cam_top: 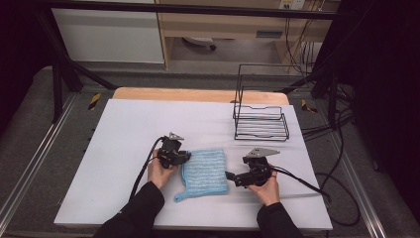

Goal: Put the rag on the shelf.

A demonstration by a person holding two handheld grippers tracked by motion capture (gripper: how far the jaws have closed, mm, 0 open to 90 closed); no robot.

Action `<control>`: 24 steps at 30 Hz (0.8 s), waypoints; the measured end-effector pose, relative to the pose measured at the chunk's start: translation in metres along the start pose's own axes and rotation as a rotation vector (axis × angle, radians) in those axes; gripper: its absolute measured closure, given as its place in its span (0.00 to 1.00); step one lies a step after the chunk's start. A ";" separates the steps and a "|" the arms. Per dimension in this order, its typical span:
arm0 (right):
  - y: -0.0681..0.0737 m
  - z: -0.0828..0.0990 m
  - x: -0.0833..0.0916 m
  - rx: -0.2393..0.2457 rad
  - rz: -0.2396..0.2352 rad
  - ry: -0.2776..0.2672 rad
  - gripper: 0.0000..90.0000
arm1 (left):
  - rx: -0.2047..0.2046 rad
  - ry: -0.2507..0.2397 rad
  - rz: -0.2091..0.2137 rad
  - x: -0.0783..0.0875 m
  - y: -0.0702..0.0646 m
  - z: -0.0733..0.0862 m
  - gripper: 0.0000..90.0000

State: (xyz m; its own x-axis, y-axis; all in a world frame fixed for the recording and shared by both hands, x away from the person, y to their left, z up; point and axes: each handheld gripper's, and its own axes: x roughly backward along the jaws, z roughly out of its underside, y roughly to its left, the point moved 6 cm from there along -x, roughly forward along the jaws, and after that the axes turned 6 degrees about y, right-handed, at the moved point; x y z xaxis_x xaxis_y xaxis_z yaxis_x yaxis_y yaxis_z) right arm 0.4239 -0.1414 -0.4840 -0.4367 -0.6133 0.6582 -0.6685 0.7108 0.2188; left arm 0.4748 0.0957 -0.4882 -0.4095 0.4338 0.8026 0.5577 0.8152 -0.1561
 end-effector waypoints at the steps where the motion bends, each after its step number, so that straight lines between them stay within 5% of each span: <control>1: 0.000 0.000 0.000 0.000 0.000 0.000 0.02 | -0.004 -0.001 -0.004 0.000 0.000 0.000 0.83; 9: -0.008 -0.014 -0.003 -0.053 0.022 -0.057 0.04 | 0.023 -0.014 -0.026 -0.001 -0.002 0.001 0.84; 16: -0.007 -0.042 -0.014 -0.056 0.037 -0.083 0.07 | 0.045 -0.049 0.021 -0.001 0.002 0.004 0.84; 19: -0.008 -0.050 -0.019 -0.109 0.009 -0.147 0.11 | 0.061 -0.066 0.032 -0.001 0.003 0.005 0.85; 24: -0.015 -0.050 -0.041 -0.107 0.036 -0.125 0.27 | 0.054 -0.090 0.024 -0.001 0.002 0.007 0.85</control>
State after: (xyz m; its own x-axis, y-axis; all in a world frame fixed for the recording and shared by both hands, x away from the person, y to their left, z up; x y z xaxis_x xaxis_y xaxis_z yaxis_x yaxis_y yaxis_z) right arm 0.4823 -0.1099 -0.4783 -0.5348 -0.6204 0.5737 -0.5861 0.7614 0.2770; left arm 0.4710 0.0994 -0.4937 -0.4609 0.4843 0.7436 0.5297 0.8225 -0.2074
